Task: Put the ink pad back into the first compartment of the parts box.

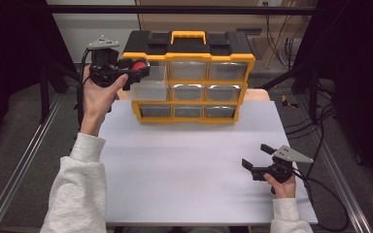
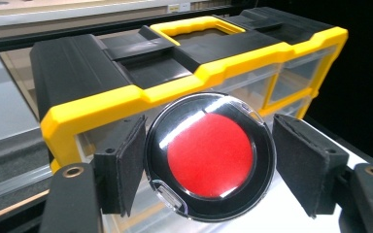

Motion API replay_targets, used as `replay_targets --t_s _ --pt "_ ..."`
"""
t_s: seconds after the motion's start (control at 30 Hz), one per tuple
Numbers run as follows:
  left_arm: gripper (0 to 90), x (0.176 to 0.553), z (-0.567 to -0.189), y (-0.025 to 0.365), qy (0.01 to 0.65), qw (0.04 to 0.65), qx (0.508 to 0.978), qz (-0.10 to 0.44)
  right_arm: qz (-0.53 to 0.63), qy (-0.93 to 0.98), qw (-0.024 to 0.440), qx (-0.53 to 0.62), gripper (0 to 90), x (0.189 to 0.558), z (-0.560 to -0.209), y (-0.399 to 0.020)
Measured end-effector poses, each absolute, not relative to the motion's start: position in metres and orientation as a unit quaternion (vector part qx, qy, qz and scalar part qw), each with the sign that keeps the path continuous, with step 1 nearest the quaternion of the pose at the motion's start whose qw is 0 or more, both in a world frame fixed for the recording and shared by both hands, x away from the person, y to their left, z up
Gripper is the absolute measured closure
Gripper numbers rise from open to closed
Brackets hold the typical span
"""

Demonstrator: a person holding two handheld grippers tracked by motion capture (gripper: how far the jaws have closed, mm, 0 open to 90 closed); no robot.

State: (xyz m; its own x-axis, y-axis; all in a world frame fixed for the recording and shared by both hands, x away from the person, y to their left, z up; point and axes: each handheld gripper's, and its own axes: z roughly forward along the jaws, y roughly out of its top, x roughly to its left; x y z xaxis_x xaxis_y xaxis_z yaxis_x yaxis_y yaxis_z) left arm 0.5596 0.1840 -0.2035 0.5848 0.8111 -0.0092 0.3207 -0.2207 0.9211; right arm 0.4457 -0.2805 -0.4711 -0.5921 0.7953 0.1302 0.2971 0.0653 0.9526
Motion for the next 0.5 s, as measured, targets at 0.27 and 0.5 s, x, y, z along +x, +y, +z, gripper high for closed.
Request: replay_targets --t_s 0.27,0.5 --pt "29.7 0.570 -0.206 0.180 0.388 0.487 0.739 0.257 0.559 0.695 0.223 0.392 0.4 0.446 -0.471 -0.281" --pt "29.7 0.580 -0.214 0.180 0.397 0.475 0.741 0.259 0.561 0.694 0.223 0.393 0.4 0.445 -0.471 -0.281"
